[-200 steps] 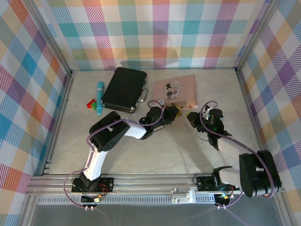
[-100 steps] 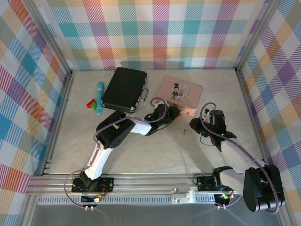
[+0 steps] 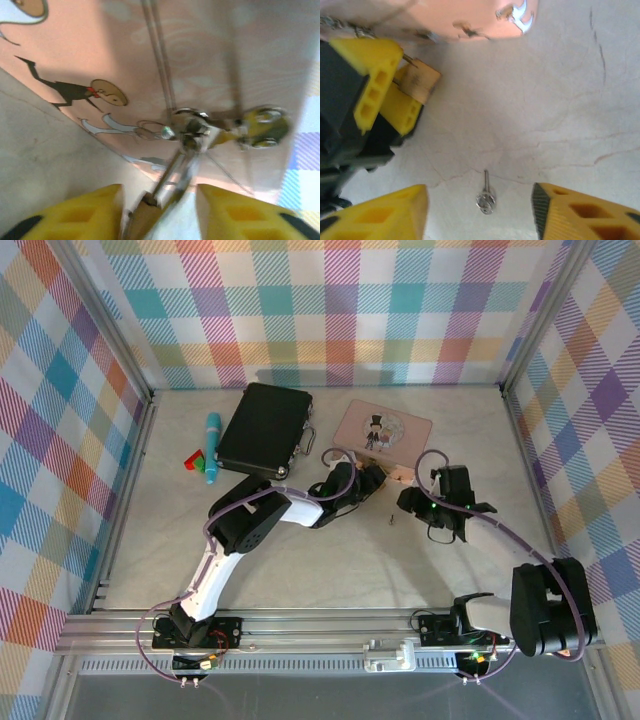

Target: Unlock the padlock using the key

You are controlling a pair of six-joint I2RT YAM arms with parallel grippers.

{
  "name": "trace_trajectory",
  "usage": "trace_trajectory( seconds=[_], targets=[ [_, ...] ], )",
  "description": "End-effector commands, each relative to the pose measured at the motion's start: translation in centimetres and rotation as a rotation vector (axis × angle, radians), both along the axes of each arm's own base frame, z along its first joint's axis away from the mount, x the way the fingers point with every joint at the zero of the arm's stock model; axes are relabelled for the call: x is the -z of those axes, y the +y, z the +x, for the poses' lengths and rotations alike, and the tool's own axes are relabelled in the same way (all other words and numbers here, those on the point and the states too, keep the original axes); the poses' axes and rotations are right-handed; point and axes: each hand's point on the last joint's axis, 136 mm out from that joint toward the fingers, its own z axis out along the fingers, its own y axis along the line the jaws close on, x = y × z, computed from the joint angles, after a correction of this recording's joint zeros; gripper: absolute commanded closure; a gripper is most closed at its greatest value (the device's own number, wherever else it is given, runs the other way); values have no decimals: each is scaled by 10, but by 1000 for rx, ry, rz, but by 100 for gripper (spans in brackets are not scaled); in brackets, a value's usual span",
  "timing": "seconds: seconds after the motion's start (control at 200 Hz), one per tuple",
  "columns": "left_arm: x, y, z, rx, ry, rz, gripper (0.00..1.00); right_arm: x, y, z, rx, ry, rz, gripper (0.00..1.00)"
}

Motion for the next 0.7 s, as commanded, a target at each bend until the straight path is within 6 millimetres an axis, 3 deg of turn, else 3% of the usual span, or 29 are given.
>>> trace_trajectory(
  seconds=[0.0, 0.2, 0.325, 0.48, 0.63, 0.695],
  targets=[
    [-12, 12, -13, 32, 5, 20, 52, -27, -5, 26, 1, -92, -27, 30],
    [-36, 34, -39, 82, 3, -8, 49, -40, -14, 68, -4, -120, -65, 6],
    [-49, 63, -54, 88, -14, 18, 49, -36, -19, 96, -18, -108, -126, 2],
    [-61, 99, -73, 108, -49, 130, 48, -33, -14, 130, -96, -128, -164, 4],
    [-63, 118, -89, 135, -52, 234, 47, -23, -4, 157, -221, -108, -195, 20],
    [-63, 121, -93, 139, -53, 232, 47, -20, 0, 171, -264, -120, -208, 22]
  ],
)
